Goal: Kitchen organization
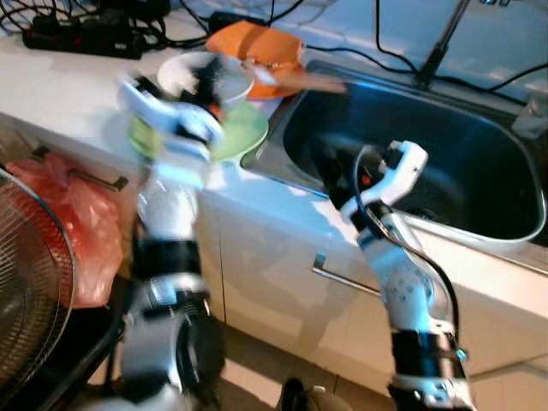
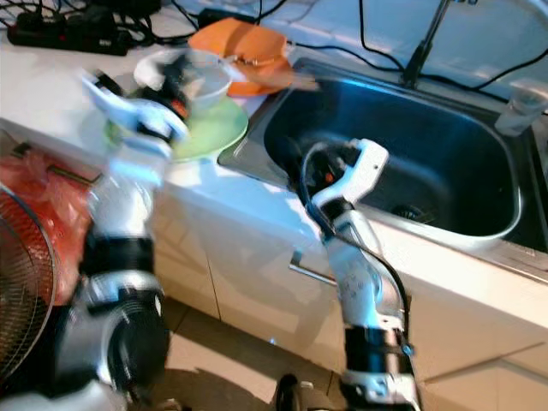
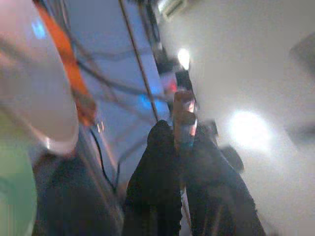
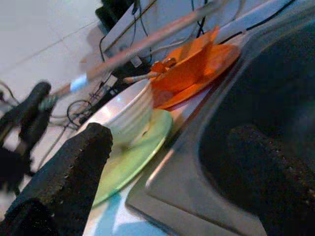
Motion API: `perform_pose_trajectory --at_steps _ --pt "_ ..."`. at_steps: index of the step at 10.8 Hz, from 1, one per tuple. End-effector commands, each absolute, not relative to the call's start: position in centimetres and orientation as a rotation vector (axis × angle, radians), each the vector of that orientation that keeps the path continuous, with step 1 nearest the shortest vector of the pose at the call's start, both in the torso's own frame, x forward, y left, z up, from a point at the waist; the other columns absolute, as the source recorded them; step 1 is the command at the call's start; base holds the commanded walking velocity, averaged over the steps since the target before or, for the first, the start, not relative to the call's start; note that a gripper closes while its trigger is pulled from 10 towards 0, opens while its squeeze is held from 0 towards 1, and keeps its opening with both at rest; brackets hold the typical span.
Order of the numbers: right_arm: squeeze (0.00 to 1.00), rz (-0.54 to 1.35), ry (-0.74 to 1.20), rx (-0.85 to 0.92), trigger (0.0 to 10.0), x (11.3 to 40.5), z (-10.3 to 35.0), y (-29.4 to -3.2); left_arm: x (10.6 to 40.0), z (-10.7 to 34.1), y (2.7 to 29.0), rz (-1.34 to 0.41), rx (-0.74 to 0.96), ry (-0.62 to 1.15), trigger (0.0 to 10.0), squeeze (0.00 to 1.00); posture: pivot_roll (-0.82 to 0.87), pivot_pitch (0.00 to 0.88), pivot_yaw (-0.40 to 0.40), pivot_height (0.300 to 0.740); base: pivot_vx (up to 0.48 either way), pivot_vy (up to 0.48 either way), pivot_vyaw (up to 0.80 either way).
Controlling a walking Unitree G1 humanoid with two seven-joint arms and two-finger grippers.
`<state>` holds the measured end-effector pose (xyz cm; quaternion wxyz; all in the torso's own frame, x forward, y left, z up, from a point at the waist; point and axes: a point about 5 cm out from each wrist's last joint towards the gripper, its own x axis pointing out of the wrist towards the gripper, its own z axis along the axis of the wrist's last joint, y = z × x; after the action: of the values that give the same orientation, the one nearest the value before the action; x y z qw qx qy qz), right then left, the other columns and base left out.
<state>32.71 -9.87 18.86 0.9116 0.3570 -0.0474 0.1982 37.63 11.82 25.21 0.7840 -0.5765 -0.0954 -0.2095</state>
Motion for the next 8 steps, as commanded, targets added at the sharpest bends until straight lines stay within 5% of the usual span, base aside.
perform_pose_trajectory --at_steps 1,7,8 --pt "0.0 0.368 -0.097 0.786 10.0 33.1 18.6 -10.4 37.0 25.3 10.6 -0.537 -1.243 -0.167 0.0 0.0 -0.02 0.086 -0.053 0.74 0.0 0.0 0.0" --pt "0.0 0.321 -0.108 1.0 10.0 35.7 19.8 -9.7 36.0 24.1 9.8 -0.575 -1.263 -0.106 0.0 0.0 -0.01 0.1 -0.068 0.74 0.0 0.0 0.0" --pt "0.62 0.329 -0.109 1.043 10.0 36.0 20.1 -9.5 36.0 23.7 10.2 -0.538 -1.257 -0.106 0.0 0.0 -0.01 0.104 -0.073 0.74 0.0 0.0 0.0"
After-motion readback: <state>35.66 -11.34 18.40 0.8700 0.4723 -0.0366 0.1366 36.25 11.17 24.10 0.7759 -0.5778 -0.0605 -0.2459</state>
